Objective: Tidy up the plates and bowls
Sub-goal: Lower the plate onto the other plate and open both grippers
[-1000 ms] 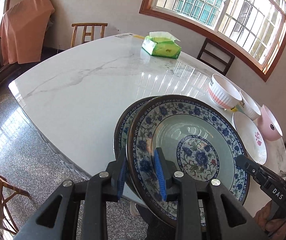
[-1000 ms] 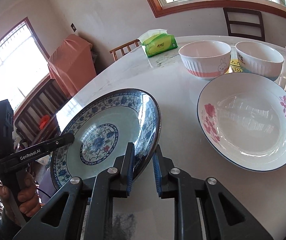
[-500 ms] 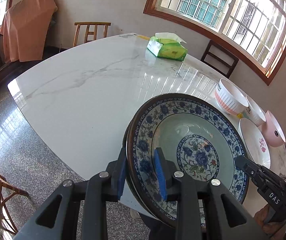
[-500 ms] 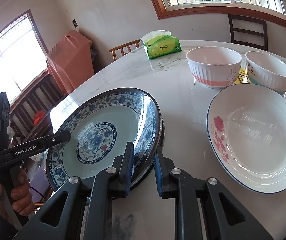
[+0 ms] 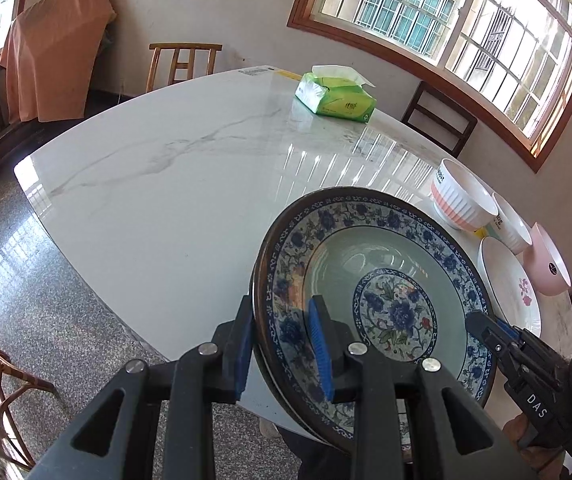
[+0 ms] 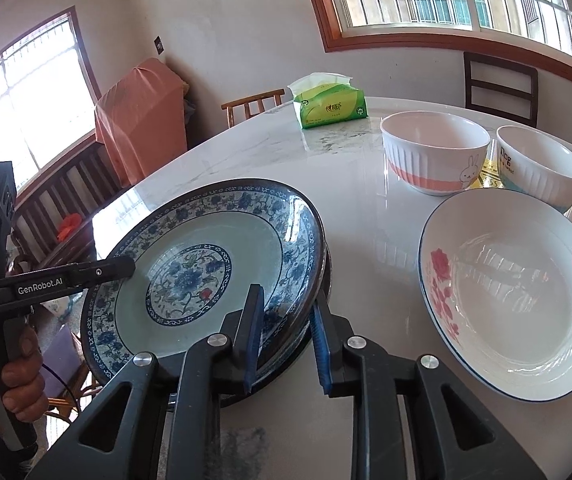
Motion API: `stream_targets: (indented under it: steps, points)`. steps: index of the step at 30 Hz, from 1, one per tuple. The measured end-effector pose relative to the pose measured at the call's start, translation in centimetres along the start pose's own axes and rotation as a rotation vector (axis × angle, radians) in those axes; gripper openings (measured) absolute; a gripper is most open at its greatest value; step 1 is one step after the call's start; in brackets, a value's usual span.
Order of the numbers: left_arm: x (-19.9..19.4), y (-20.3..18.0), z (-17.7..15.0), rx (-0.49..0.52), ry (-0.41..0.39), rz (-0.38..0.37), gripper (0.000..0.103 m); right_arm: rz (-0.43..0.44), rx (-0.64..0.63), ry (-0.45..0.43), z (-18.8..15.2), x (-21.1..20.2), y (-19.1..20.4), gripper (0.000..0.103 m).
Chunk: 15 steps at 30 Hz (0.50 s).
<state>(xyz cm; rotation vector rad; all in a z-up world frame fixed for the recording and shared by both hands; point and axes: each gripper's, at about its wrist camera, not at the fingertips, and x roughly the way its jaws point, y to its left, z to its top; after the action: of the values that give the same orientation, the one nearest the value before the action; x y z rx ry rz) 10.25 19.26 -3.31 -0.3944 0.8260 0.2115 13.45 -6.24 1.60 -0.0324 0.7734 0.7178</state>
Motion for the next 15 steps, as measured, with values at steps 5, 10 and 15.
stream_targets:
  steps: [5,10,15]
  points:
    - [0.2,0.3,-0.1,-0.006,-0.003,0.011,0.027,-0.019,-0.040,-0.005,0.0,0.2,0.7,0.027]
    - [0.3,0.5,-0.3,-0.002,-0.007,0.016,0.027,-0.060,-0.090,-0.002,0.0,0.5,1.6,0.036]
    - [-0.3,0.2,-0.3,0.010,-0.048,0.045,0.027,-0.100,-0.109,-0.023,-0.1,0.6,2.1,0.057]
